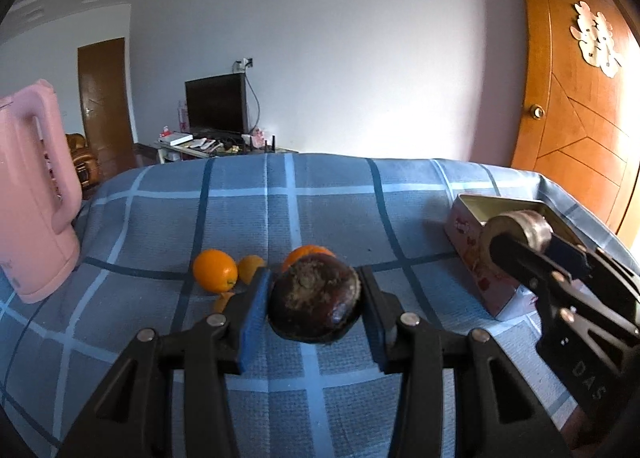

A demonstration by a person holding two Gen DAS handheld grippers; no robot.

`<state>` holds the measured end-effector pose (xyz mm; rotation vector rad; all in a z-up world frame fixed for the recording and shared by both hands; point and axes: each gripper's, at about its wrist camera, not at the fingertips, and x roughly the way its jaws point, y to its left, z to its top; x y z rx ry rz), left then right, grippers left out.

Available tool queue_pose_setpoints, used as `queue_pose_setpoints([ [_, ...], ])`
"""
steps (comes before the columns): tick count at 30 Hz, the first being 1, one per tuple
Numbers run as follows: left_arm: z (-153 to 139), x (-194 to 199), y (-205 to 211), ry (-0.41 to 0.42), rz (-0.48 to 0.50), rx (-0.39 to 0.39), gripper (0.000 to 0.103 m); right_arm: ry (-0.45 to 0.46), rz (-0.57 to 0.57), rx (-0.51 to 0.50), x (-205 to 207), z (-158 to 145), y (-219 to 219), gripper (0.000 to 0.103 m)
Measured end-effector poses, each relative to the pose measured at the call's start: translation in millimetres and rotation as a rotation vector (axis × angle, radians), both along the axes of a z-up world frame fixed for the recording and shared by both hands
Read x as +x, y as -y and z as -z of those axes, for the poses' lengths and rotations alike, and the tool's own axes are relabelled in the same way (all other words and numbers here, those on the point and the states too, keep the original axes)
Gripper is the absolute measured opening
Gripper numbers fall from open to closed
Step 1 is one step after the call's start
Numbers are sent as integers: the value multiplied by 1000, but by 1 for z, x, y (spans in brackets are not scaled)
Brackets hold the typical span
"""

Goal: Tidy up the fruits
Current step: 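Carry the mangosteen in the left tool while the right tool carries the sugarcane to the tin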

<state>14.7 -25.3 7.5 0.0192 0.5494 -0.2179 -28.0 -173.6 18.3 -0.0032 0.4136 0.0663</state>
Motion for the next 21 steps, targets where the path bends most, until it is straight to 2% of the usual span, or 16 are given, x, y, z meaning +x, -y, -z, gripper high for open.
queue_pose_setpoints([
  [21,-2,-30,46,32,-19,19,45,28,40,-39,-28,-4,44,38],
])
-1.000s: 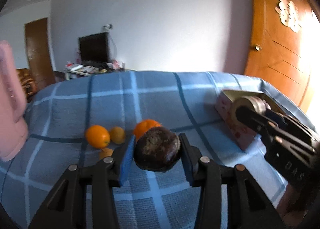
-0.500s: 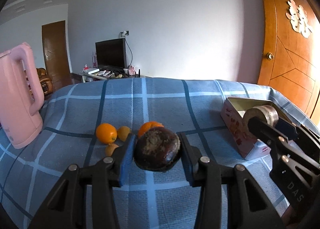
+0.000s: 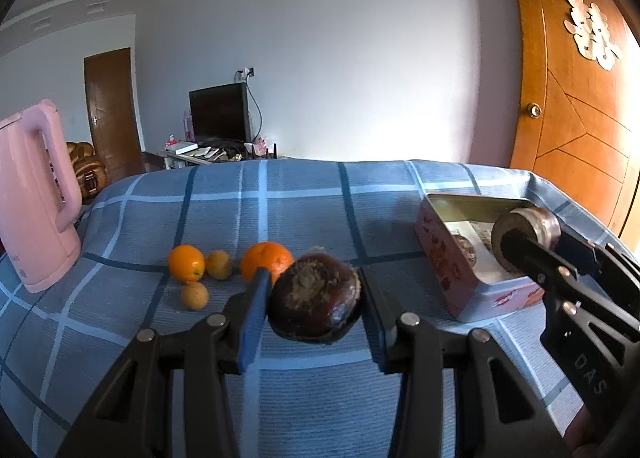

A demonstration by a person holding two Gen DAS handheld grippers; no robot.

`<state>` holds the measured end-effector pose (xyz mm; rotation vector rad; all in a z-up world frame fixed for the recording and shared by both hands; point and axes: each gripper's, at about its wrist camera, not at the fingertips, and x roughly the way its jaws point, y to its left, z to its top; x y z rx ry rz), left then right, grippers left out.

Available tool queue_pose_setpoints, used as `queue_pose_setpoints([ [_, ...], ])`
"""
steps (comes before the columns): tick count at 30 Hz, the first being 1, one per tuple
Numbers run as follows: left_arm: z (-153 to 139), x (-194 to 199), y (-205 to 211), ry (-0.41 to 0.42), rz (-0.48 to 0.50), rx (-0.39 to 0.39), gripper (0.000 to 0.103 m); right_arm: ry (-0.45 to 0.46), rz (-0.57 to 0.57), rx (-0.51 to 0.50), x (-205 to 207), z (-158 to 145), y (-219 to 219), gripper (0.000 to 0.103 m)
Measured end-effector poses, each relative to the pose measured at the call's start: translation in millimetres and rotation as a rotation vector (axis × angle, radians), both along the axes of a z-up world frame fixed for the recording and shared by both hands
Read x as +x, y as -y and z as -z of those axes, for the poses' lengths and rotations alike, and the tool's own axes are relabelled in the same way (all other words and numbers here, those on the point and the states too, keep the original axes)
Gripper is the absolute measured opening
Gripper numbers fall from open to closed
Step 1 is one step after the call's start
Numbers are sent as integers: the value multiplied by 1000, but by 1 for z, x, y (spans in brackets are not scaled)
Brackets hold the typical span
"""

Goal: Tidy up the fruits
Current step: 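Carry the mangosteen in the left tool while the right tool carries the sugarcane to the tin, then open the left tool over the tin while the right tool releases the sugarcane into it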

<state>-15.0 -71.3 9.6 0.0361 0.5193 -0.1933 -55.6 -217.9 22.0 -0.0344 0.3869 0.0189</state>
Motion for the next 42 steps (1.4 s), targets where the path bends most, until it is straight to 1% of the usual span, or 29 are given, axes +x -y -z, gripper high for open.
queue_pose_setpoints([
  [9,0,-2,26,-14,33,-22,45,-1,41,-7,-3,-1,29,38],
  [21,-3,-7,58,12,64,-36,45,12,101,-20,-7,-3,70,38],
  [27,-5,-9,76,26,108,-45,45,7,139,-10,-6,-4,95,38],
  [35,-7,-8,106,43,167,-47,45,10,228,2,-8,-5,138,38],
  [39,-8,-2,121,38,187,-49,45,12,275,12,-8,-6,157,38],
  [42,-7,2,133,34,213,-59,45,10,286,25,-6,-6,166,38],
])
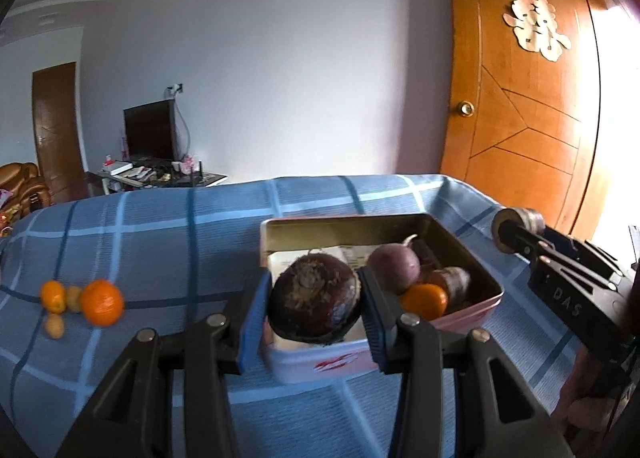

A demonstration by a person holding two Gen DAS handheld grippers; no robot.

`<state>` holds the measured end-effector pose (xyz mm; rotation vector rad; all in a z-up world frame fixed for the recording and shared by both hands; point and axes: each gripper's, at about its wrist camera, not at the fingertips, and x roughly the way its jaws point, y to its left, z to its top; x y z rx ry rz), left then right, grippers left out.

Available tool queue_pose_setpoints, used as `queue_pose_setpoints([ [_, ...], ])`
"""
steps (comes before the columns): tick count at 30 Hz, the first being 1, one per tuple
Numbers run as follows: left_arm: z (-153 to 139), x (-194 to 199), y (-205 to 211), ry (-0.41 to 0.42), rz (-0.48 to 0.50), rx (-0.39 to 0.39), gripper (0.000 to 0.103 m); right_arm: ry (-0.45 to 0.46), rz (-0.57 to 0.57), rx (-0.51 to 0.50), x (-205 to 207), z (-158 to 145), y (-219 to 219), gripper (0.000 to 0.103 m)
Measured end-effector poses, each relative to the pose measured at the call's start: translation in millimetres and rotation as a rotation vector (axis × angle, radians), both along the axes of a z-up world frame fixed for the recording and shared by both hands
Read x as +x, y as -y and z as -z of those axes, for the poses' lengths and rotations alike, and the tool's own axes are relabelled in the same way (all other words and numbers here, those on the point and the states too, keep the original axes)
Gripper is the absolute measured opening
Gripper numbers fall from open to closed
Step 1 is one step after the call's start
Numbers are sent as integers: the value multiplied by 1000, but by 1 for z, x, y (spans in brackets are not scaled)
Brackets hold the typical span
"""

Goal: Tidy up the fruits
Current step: 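Open the left tool over the tin while the right tool releases the sugarcane into it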

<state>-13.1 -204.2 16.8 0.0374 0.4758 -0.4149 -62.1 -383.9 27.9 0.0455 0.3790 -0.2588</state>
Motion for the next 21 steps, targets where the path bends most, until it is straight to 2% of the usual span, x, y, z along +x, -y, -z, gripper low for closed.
queue_pose_setpoints([
  [6,1,13,21,-23,22,9,45,-1,7,-22,8,0,2,38],
  [12,5,33,22,-82,81,-39,45,-23,-7,-9,20,1,5,38],
  [15,6,40,19,-103,140,-102,45,-38,-21,9,27,2,8,38],
  [21,11,53,19,-157,143,-149,45,-60,-40,20,43,4,9,38],
])
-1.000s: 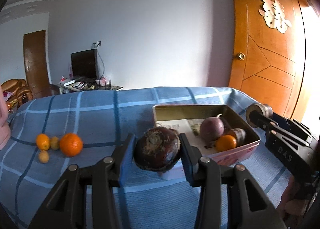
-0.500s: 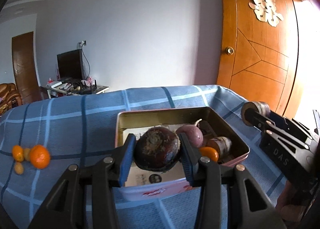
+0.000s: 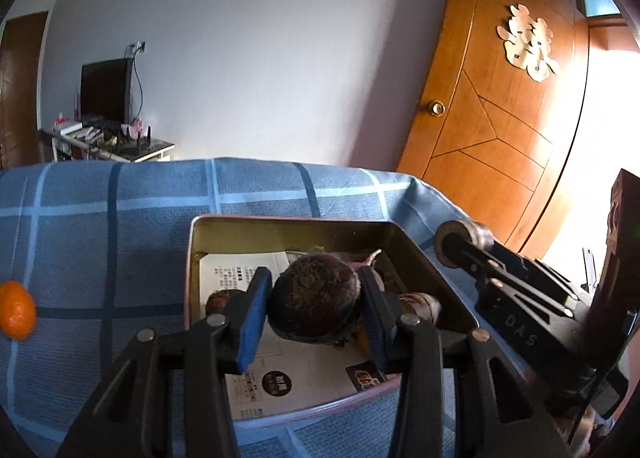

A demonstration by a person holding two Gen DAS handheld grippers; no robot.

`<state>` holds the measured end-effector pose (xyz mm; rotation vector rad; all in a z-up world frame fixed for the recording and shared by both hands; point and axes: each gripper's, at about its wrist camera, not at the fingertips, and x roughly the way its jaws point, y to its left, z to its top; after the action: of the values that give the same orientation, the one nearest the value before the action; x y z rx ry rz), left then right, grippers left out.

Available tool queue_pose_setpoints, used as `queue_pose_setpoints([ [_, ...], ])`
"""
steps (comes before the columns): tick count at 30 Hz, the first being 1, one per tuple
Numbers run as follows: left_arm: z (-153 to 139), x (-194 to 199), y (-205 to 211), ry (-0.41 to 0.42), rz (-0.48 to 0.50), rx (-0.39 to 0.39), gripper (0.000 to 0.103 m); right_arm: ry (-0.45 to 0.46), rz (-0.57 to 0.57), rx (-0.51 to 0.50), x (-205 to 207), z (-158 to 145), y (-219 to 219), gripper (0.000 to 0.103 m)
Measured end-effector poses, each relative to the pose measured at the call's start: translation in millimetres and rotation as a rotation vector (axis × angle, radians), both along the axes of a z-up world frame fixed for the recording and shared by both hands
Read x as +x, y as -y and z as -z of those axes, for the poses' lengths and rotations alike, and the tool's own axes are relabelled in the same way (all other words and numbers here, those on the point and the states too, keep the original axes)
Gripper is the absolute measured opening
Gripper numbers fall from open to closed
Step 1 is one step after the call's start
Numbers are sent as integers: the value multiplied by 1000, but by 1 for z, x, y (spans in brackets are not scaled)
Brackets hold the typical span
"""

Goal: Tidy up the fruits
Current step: 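Open the left tool over the tin while the right tool releases the sugarcane into it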

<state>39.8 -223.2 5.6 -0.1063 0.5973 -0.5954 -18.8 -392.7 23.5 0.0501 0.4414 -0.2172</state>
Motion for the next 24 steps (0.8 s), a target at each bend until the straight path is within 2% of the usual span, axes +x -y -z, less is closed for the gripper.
queue_pose_setpoints([
  [3,1,2,5,-5,-20,26,45,-15,-24,0,9,2,-4,38],
  [8,7,8,21,-27,-82,149,45,-65,-71,1,19,6,-10,38],
  [11,10,12,28,-46,-96,194,45,-101,-93,9,26,9,-10,38],
  [15,11,12,28,-49,-117,213,45,-152,-120,11,35,14,-15,38],
  [22,8,8,26,-29,-154,236,47,-177,-138,-14,39,17,-23,39],
  [24,7,6,26,-17,-160,240,51,-180,-140,-6,40,17,-22,39],
])
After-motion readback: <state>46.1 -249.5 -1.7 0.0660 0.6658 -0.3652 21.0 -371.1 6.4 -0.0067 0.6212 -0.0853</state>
